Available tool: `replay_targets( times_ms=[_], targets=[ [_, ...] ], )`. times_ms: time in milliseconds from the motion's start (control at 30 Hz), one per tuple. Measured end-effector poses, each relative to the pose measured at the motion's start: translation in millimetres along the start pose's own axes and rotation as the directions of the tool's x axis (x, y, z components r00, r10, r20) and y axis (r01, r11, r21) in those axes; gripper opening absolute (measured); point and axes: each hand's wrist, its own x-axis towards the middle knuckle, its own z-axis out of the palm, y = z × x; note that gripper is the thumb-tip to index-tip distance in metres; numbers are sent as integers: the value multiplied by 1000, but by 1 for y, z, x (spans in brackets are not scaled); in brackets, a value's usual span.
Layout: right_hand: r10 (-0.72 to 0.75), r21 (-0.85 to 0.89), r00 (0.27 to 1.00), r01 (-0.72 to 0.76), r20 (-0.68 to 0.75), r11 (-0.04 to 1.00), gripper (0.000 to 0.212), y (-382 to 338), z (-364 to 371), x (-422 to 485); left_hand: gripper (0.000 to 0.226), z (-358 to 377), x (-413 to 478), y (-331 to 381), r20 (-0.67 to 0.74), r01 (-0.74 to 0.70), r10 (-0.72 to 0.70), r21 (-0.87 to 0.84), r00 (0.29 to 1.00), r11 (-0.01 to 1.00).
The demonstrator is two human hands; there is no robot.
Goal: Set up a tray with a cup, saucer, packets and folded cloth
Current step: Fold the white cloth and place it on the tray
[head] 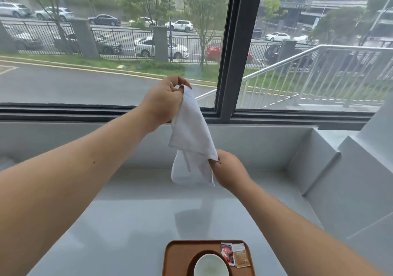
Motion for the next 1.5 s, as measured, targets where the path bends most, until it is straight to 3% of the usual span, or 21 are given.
replay_targets(
  times_ms=[233,367,500,667,800,1100,1267,1367,1433,1500],
  targets=[
    [-34,-64,994,41,108,997,49,-25,-14,4,26,-51,1,-28,-93,27,-18,99,996,995],
    [-39,-181,997,50,63,982,50,-32,-27,10,23,-74,-1,-47,-82,44,-24,246,996,968],
    [-44,-54,997,40,-63,998,48,-32,-41,17,22,-89,-4,-65,-52,60,-43,403,998,913],
    [-28,67,990,38,-141,997,62,-27,-56,19,18,-88,-2,-74,-64,60,-30,536,997,842],
    [2,138,982,24,-187,990,52,-16,-72,24,25,-70,-1,-68,-56,90,-71,489,996,868],
    [2,360,995,36,-103,932,55,13,-108,40,24,-28,0,-28,-156,239,-196,340,968,909],
    [-30,302,980,89,-197,949,53,18,-111,49,12,-5,-3,-3,-181,339,-317,110,931,934],
    [-36,282,978,95,-208,955,53,14,-100,52,19,8,-8,8,-237,283,-224,254,945,925],
    [-50,252,978,102,-204,962,55,13,-91,56,28,16,-8,15,-186,192,-123,426,975,884],
    [-66,247,982,109,-178,963,56,15,-84,58,22,18,-6,21,-140,133,-76,469,987,873]
  ],
)
